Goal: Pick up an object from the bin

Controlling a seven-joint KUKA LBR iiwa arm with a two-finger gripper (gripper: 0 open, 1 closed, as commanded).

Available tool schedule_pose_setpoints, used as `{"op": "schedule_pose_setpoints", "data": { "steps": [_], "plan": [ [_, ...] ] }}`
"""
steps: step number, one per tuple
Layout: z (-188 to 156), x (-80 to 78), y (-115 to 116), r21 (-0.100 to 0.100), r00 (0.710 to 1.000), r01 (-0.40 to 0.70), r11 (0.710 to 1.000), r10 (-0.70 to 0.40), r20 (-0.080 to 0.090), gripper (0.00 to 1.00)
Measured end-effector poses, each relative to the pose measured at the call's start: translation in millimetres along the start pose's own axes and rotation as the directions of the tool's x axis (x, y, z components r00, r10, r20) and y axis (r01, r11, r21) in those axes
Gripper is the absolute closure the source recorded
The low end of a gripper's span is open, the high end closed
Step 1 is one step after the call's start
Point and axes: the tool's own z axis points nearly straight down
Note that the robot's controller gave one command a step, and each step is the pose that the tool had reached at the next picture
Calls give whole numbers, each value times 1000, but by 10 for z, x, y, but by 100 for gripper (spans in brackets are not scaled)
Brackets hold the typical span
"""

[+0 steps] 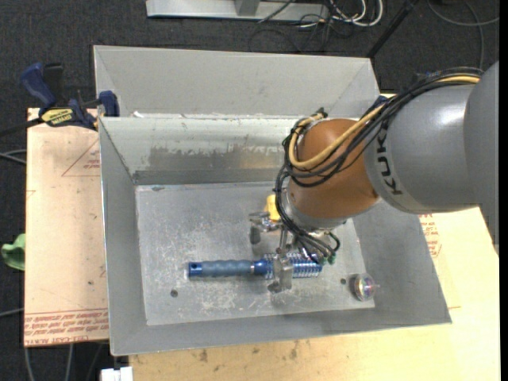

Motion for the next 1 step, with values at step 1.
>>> {"op": "schedule_pose_setpoints", "data": {
  "steps": [1],
  "plan": [
    [316,173,38,-3,999,39,999,-39,-4,0]
  ]
}}
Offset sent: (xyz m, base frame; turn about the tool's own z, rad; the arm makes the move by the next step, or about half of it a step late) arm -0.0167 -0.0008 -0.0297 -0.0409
